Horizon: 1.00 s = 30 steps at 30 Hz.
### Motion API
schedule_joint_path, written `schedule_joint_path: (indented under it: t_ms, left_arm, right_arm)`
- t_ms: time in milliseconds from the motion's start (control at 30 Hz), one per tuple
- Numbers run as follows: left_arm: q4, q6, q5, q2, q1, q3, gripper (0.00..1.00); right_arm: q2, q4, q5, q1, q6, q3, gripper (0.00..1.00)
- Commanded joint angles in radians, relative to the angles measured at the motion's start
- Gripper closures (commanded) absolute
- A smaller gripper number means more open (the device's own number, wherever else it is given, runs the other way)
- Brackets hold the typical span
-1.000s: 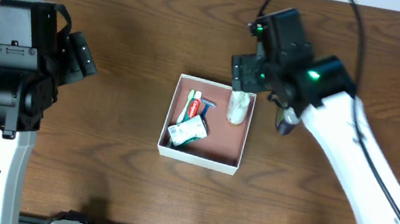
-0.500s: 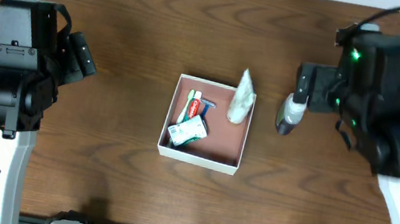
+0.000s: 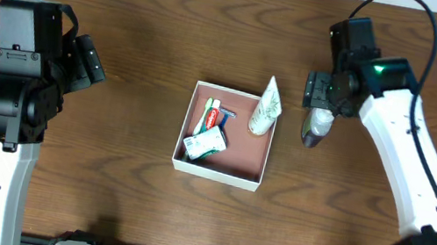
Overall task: Pack container
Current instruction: 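Move right gripper to the clear foam soap bottle and grasp it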
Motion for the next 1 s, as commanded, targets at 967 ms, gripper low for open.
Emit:
schedule_joint_path:
  t_ms: [967]
  left_arm:
    - [-0.002, 0.005, -0.016, 0.0, 0.006, 0.009, 0.02]
  right_arm:
    - [0.116, 0.07, -0.095, -0.064, 0.019, -0.092, 0.4]
